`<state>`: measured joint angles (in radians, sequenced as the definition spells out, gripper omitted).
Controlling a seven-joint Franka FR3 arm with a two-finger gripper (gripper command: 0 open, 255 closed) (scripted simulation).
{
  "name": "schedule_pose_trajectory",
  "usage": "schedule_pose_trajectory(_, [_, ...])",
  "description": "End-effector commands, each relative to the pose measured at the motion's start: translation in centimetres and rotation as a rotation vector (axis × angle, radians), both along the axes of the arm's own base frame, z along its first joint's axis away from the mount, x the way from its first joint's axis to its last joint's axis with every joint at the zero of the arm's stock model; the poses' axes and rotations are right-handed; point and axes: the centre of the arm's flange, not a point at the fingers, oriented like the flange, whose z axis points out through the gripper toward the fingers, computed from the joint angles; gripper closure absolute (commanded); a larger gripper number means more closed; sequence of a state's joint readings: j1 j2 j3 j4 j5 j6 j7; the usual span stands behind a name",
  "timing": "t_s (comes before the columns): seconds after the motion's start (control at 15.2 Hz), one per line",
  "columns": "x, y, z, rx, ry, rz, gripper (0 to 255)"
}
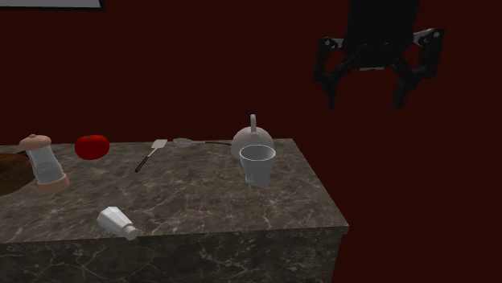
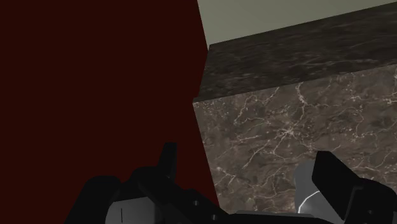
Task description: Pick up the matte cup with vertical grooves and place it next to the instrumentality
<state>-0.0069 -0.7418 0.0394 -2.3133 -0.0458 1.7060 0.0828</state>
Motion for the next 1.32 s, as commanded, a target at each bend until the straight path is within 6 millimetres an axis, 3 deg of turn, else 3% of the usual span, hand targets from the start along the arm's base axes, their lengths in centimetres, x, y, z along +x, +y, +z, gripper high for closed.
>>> schedule_pose_trajectory(0.0, [0.0,0.0,0.0,0.0,0.0,0.0,0])
schedule_pose_trajectory(1.25, [18.4,6.4,-14.8,0.159,0.012,0.02,0])
